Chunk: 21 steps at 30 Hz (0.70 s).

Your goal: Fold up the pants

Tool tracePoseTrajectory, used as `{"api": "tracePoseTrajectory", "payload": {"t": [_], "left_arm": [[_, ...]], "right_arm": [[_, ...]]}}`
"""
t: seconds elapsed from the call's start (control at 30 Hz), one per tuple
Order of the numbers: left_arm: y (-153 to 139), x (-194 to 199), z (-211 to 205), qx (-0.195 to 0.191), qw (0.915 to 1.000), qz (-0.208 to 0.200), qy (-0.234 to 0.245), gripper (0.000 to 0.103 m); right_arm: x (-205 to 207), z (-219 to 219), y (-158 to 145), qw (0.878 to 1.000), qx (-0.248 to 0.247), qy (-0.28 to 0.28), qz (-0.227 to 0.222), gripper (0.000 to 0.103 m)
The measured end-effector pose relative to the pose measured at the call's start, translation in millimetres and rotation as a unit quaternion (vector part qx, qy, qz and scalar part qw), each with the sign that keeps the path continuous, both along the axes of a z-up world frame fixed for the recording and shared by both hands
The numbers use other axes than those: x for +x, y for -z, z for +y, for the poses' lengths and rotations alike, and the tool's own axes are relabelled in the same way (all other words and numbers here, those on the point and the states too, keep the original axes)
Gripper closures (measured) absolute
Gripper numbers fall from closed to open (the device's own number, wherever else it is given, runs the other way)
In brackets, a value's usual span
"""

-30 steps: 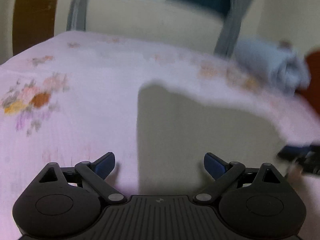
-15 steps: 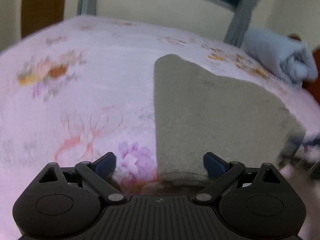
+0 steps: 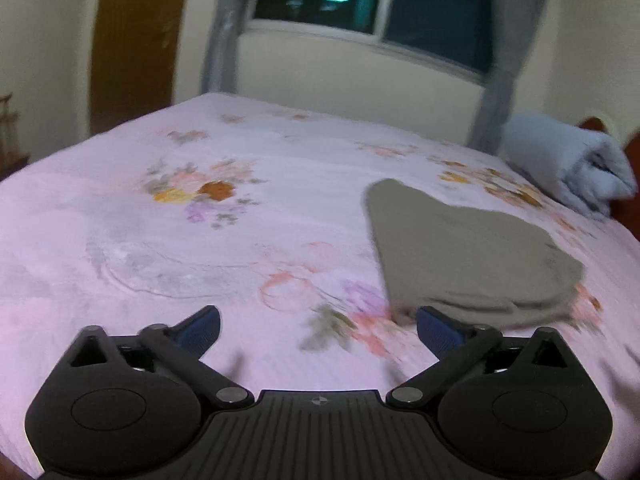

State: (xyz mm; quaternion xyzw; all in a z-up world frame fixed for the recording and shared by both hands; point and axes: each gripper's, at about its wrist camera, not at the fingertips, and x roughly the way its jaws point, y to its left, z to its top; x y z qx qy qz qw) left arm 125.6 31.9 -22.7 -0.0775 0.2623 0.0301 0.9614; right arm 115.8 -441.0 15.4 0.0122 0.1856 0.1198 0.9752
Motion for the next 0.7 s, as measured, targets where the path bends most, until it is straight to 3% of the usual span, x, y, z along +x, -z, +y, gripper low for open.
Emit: {"api": "tracePoseTrajectory", "payload": {"t": [0.1,0.23,0.37,0.47,0.63,0.7], "left_arm": [[-2,-15,-21,0.039,0.9986,-0.013,0.034,0.0],[0,3,-49,0.081,0.9953,-0.019,0.049,0.0],[12,47,-60,0.07,0.9968,0.031,0.022,0.0],[27,78,-63,0.076,0.9939,0.08,0.006,0.0],[40,103,-53,0.037,0.9954,0.088,-0.012,0.0],[47,111,-54,0.045,0.9941,0.098,-0.015,0.0]], "right_arm": [[-20,-5,4,1.0,0.014,0.006,-0.013,0.006],[-26,8,8,1.0,0.012,-0.006,-0.01,0.006],[0,22,10,1.0,0.008,-0.013,-0.006,0.006],[43,20,10,0.999,0.022,0.034,0.017,0.006],[95,26,18,0.998,0.046,0.027,0.037,0.006],[113,37,27,0.998,0.045,0.011,0.049,0.006]]}}
